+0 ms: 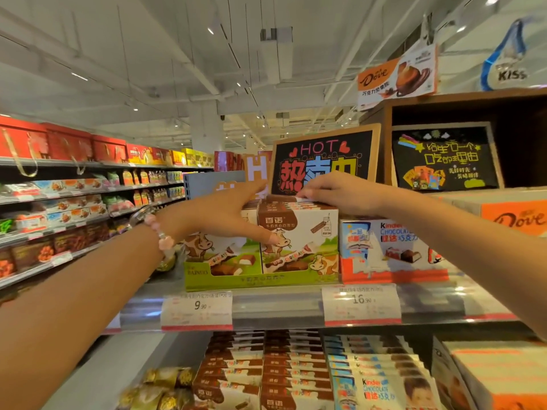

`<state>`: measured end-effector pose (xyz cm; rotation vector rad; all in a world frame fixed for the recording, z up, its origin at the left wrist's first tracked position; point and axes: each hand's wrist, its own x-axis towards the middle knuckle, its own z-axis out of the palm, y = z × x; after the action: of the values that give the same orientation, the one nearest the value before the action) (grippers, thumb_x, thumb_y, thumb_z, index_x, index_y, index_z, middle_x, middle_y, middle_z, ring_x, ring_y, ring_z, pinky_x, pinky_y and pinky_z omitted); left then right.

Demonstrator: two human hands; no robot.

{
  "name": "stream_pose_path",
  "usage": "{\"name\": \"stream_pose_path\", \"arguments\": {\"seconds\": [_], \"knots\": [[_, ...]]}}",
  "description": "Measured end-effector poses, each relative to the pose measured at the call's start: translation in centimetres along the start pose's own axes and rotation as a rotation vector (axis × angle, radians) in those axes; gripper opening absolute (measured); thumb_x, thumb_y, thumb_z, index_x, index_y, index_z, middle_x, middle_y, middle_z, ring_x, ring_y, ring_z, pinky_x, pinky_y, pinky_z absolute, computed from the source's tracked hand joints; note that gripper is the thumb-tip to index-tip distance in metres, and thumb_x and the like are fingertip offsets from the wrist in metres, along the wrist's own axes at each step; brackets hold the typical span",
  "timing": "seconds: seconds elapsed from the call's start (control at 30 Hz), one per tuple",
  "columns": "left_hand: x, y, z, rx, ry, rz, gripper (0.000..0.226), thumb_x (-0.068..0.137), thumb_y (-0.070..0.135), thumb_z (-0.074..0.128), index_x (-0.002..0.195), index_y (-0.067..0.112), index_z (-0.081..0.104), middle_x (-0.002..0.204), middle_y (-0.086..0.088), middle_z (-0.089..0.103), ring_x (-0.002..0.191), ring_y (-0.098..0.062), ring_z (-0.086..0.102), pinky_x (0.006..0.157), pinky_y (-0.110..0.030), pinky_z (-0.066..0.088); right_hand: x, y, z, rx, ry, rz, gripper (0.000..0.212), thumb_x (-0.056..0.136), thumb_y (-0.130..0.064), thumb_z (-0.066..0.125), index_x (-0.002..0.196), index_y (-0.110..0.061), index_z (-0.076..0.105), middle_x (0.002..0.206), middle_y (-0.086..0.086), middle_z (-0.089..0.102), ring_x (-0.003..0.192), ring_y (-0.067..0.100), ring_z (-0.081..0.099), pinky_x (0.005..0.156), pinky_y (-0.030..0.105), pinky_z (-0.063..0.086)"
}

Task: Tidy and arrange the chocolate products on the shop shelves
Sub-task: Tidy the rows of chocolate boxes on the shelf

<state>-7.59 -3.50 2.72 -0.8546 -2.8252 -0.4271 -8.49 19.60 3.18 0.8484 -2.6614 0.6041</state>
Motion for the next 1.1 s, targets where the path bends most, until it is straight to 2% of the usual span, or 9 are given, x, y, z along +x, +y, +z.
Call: {"name": "stream_pose_path", "arguments": {"seconds": [0.07,0.17,0.3,0.43,0.5,0.63,0.77,1.0,1.1], "knots": [[-0.1,0.1,-0.1,-0.002,-0.010,0.032,0.085,0.058,0.067,0.063,0.134,0.038,0.040,0.128,0.020,0.049,0.111,0.000,0.051,0.076,-0.003,0.036,-0.2,-0.2,-0.4,0.019,-0.086,0.045,0.035,0.096,-0.039,0.040,0.107,-0.016,0.064,0.100,-0.006,0.061,0.097,0.016,0.061,0.084,0.030,0.050],[-0.3,0.3,-0.4,-0.037,-0.050,0.075,0.069,0.063,0.063,0.063,0.127,0.043,0.048,0.109,0.031,0.054,0.092,0.020,0.051,0.066,0.002,0.038,-0.3,-0.9,-0.8,-0.017,-0.177,0.041,0.045,0.098,-0.045,0.028,0.125,-0.021,0.055,0.112,-0.012,0.054,0.101,0.002,0.053,0.087,0.012,0.040],[-0.2,0.2,-0.4,0.027,-0.086,0.047,0.070,0.063,0.069,0.059,0.128,0.049,0.042,0.104,0.037,0.050,0.089,0.016,0.049,0.074,-0.006,0.034,0.1,-0.4,-1.7,0.138,-0.037,0.154,0.058,0.094,-0.055,0.031,0.145,-0.027,0.029,0.152,-0.008,0.029,0.136,0.011,0.028,0.105,0.023,0.020],[-0.2,-0.5,-1.0,0.034,-0.142,-0.024,0.093,0.061,0.067,0.061,0.141,0.042,0.020,0.118,0.042,0.036,0.097,0.018,0.045,0.085,-0.002,0.030,-0.5,-0.3,-1.9,0.010,-0.407,0.296,0.104,0.065,-0.077,0.053,0.148,-0.029,0.014,0.155,-0.008,0.018,0.137,0.012,0.023,0.109,0.032,0.019],[-0.3,-1.1,-1.4,0.061,-0.164,-0.115,0.107,0.060,0.066,0.062,0.147,0.036,0.007,0.136,0.028,0.030,0.116,0.000,0.041,0.094,-0.013,0.025,-0.5,-0.3,-1.7,-0.062,-0.476,0.293,0.113,0.061,-0.069,0.065,0.149,-0.028,0.008,0.152,-0.007,0.025,0.131,0.013,0.035,0.105,0.027,0.028],[-0.3,-1.1,-1.8,0.031,-0.214,-0.151,0.083,0.056,0.066,0.063,0.131,0.047,0.032,0.124,0.023,0.048,0.108,-0.005,0.048,0.091,-0.022,0.033,-0.3,-0.3,-1.1,-0.053,-0.400,0.251,0.082,0.072,-0.051,0.067,0.139,-0.023,0.028,0.128,-0.012,0.046,0.097,-0.002,0.050,0.076,0.010,0.037],[0.0,-1.0,-1.9,0.002,-0.149,-0.120,0.065,0.053,0.064,0.069,0.112,0.051,0.047,0.116,0.017,0.058,0.098,-0.004,0.058,0.089,-0.027,0.046,-0.6,-0.7,-0.7,-0.004,-0.356,0.237,0.065,0.079,-0.043,0.066,0.134,-0.022,0.037,0.122,-0.006,0.056,0.100,0.004,0.056,0.081,0.020,0.043],[-2.5,-3.6,-2.0,-0.263,0.117,-0.123,0.111,0.040,0.059,0.086,0.136,0.043,0.033,0.140,0.020,0.036,0.129,-0.005,0.034,0.105,-0.031,0.031,-1.9,-1.5,-0.7,-0.023,-0.199,0.234,0.104,0.063,-0.054,0.071,0.146,-0.017,0.020,0.146,0.000,0.037,0.127,0.018,0.043,0.105,0.033,0.037],[-4.3,-4.1,0.7,-0.649,0.334,-0.167,0.109,0.026,0.047,0.089,0.127,0.035,0.049,0.127,0.008,0.059,0.115,-0.010,0.057,0.090,-0.034,0.052,-2.9,-1.3,-0.4,-0.113,-0.067,0.292,0.101,0.064,-0.059,0.073,0.143,-0.017,0.025,0.143,0.004,0.040,0.125,0.023,0.044,0.103,0.037,0.039]]}}
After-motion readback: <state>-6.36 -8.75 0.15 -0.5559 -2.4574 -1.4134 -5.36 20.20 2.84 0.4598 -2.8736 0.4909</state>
